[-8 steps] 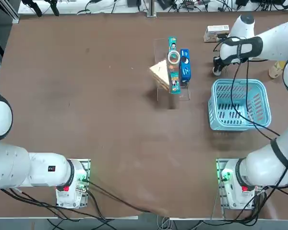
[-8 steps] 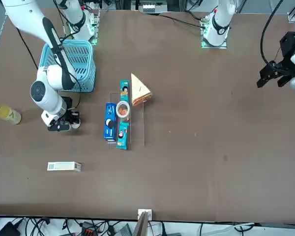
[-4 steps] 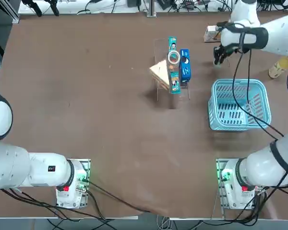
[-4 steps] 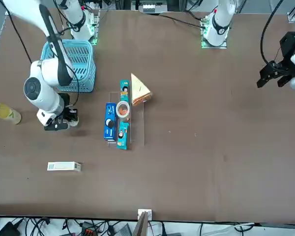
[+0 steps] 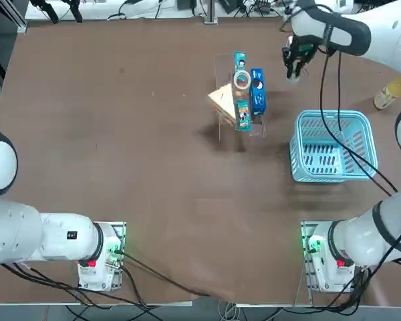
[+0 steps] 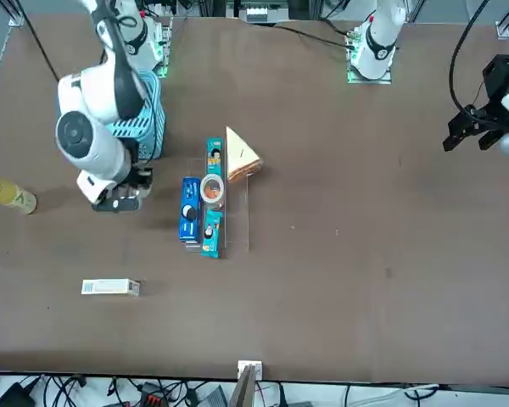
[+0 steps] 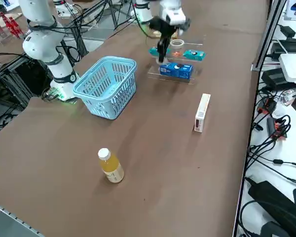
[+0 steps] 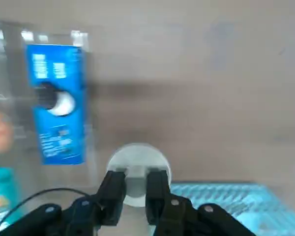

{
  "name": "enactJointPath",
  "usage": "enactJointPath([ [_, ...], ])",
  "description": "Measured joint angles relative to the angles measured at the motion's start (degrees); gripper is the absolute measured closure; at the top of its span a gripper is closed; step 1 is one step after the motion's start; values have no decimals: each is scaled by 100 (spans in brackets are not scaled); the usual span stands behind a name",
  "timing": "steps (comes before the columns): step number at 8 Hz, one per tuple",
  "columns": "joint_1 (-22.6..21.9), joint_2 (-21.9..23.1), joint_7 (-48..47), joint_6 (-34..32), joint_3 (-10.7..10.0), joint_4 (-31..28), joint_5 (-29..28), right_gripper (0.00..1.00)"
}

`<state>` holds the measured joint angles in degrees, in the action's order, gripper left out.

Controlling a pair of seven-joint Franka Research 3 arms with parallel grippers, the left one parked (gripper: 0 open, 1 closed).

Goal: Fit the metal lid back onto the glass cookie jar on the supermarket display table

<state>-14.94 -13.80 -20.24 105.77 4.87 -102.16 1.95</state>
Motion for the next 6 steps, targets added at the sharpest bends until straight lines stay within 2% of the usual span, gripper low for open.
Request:
enactJointPath([
  [2, -386, -12, -669, -124, 6, 260, -415, 74],
  [6, -1168, -208, -1987, 304, 9, 415, -446, 74],
])
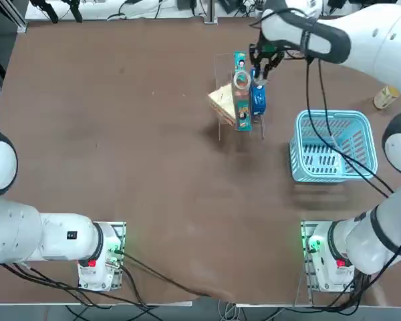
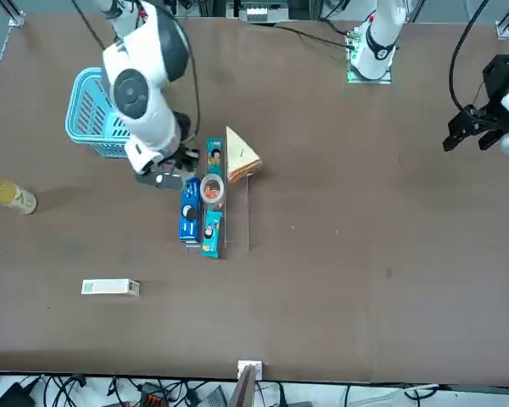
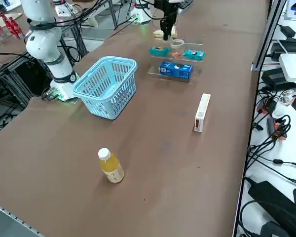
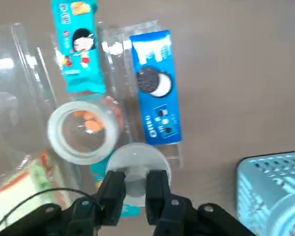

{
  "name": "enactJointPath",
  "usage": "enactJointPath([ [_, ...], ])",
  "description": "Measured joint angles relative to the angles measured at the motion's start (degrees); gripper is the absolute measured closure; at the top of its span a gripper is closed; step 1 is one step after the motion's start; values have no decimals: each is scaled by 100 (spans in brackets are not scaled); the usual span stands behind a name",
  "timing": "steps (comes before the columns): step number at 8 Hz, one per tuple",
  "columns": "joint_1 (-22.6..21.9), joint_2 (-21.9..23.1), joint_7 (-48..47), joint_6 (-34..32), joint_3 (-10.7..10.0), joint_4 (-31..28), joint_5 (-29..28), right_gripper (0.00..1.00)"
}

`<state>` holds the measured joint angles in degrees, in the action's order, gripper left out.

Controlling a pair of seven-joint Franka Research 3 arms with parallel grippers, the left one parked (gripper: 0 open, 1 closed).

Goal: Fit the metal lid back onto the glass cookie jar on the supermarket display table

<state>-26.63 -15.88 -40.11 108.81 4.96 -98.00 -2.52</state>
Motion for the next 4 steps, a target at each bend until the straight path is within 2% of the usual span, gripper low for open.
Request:
enactJointPath([
  [4, -262, -414, -572, 288, -4, 306, 0, 74],
])
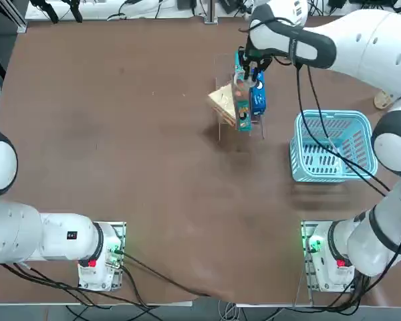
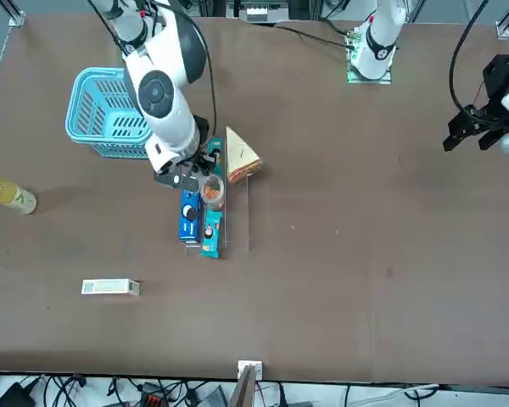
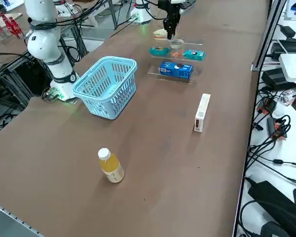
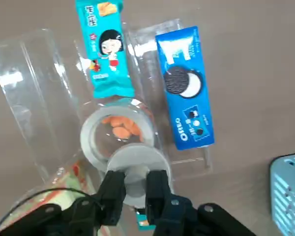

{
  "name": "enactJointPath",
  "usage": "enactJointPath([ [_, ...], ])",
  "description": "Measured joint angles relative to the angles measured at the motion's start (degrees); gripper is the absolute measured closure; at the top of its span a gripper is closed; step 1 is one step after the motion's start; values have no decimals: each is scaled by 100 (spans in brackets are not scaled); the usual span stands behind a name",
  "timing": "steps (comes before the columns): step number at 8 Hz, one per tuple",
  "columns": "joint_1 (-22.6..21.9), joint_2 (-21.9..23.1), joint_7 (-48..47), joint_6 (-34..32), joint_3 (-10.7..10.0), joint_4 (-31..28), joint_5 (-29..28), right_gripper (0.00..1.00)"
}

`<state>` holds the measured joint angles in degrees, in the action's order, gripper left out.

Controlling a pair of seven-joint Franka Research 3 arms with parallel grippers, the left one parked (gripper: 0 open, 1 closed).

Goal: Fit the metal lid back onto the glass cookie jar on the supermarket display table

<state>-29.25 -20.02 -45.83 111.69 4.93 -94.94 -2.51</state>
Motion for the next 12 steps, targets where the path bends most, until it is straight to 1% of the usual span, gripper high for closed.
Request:
enactJointPath([
  [3, -39, -158, -118, 266, -8, 88, 26, 74],
  [9, -57, -297, -126, 362, -24, 199, 62, 74],
  [12, -80, -351, -134, 378, -24, 235, 171, 74],
])
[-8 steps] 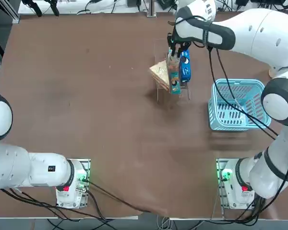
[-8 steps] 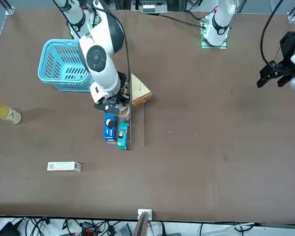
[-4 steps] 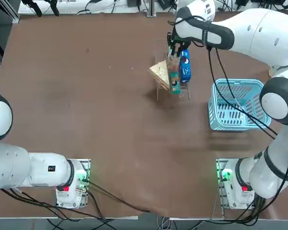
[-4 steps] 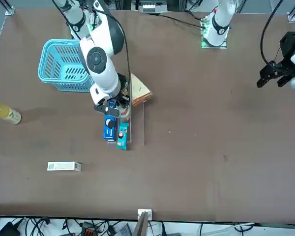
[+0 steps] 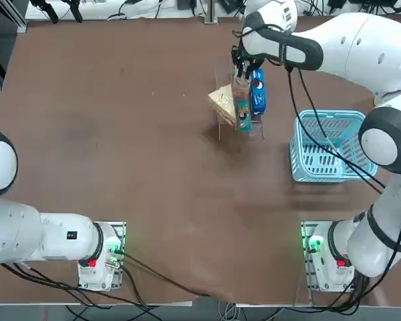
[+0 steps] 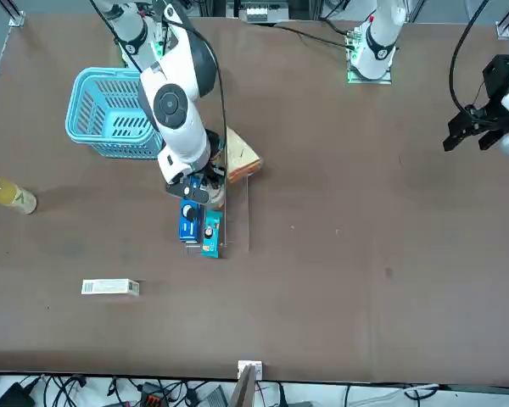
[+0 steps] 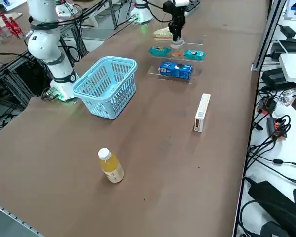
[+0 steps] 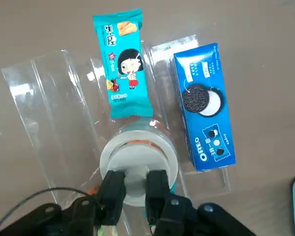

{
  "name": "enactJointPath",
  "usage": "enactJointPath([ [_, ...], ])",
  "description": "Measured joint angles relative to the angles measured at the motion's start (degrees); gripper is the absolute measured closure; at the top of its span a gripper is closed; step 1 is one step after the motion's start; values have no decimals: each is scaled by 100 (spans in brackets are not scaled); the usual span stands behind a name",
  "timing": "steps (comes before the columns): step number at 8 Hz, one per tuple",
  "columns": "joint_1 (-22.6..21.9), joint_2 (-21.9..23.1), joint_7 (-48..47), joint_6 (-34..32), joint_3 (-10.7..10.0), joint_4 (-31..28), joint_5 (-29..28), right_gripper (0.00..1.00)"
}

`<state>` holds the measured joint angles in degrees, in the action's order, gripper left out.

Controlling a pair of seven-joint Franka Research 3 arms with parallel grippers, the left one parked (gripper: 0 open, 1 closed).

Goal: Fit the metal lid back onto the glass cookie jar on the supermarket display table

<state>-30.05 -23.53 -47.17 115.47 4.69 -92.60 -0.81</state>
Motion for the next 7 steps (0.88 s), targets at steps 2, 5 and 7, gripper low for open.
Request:
enactJointPath([
  [2, -2, -8, -1, 1, -2, 7, 8, 74],
  [5, -31, -30, -74, 6, -2, 8, 49, 74],
  [7, -66, -64, -157, 29, -2, 12, 112, 74],
])
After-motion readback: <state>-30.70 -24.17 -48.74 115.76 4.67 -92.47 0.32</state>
